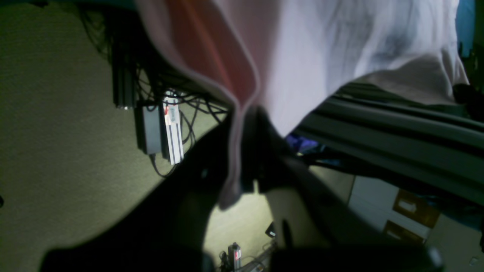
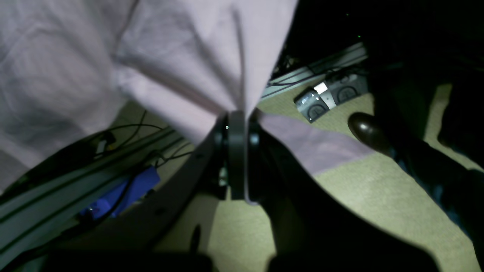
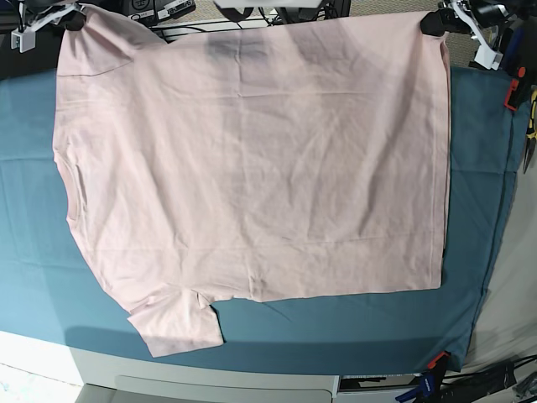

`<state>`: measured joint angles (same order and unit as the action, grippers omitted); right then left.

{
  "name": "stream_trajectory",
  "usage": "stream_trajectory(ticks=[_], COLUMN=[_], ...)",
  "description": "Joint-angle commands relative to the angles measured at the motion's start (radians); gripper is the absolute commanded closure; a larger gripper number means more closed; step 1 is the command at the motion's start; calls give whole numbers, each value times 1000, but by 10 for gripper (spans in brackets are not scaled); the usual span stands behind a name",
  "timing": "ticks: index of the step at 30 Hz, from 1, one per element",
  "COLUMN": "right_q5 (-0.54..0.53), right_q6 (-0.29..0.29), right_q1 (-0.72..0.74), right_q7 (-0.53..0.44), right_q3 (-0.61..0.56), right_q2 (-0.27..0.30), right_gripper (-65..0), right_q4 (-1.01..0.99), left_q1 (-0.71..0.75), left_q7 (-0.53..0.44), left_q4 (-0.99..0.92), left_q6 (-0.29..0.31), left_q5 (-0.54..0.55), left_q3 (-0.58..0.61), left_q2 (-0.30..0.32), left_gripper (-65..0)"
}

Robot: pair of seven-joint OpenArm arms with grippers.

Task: Fold the T-shirt properly
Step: 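Lift both grippers and drag the shirt toward the robot base, then lower the shirt and move the right gripper along the shirt edge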

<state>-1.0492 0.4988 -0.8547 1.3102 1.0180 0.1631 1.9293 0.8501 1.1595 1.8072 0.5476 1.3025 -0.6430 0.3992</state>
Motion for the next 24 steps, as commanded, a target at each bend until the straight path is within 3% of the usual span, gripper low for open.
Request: stream_trajectory(ticks=[1,13,19,24], right_q5=[-8,-42,-140,-147], right_q6=[3,3,48,56], right_q1=[-18,-18,-14,55], right_q7=[0,14,26,16], right_q3=[24,69,69,69], right_q2=[12,11,11,12], right_gripper=[0,0,0,0], right_q4=[14,14,14,14], left_q1=[14,5,-30,-87], left_q7=[1,-7,-8,-16], left_q4=[14,17,66,92], left_q6=[4,5,34,34], left_q5=[22,38,37,35], left_q3=[-8,-8,-8,-8], left_q2=[11,11,14,14], left_gripper=[0,0,0,0])
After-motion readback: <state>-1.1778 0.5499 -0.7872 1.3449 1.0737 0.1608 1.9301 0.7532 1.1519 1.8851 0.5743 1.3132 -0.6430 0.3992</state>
